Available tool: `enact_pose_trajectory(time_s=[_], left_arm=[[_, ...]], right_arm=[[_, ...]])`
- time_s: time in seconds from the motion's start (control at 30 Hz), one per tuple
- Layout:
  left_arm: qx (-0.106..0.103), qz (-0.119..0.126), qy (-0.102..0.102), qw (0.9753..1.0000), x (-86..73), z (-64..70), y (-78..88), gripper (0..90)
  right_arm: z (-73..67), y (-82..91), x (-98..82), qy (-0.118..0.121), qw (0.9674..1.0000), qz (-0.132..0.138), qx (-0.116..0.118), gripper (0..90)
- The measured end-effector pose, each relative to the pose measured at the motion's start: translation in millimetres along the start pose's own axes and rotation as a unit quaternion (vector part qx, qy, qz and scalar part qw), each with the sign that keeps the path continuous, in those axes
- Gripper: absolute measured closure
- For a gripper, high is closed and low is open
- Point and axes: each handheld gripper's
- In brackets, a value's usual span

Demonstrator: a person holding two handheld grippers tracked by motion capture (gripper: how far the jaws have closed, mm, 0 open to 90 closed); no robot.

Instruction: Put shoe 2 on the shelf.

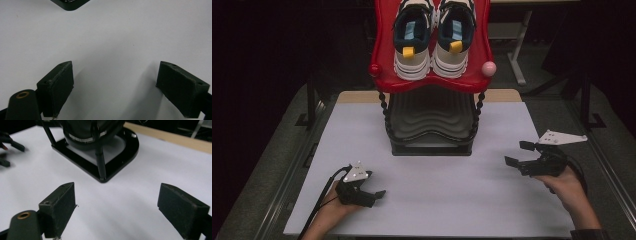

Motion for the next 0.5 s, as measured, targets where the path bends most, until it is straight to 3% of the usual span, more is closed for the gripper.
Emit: enact_pose_trajectory(time_s=[0.5], left_arm=[[0.0,0.0,0.001,1.0,0.0,0.0,-0.1,13.5]], right_arm=[[-5.4,-28.1,-42.8,0.008,0.9974,-0.069,-0.02,13.7]])
Point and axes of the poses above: each handheld gripper's, and its own axes: y roughly backward along the jaws, x roughly out of its top, z roughly to its right, and after that the axes turned 5 degrees about -y, right-handed
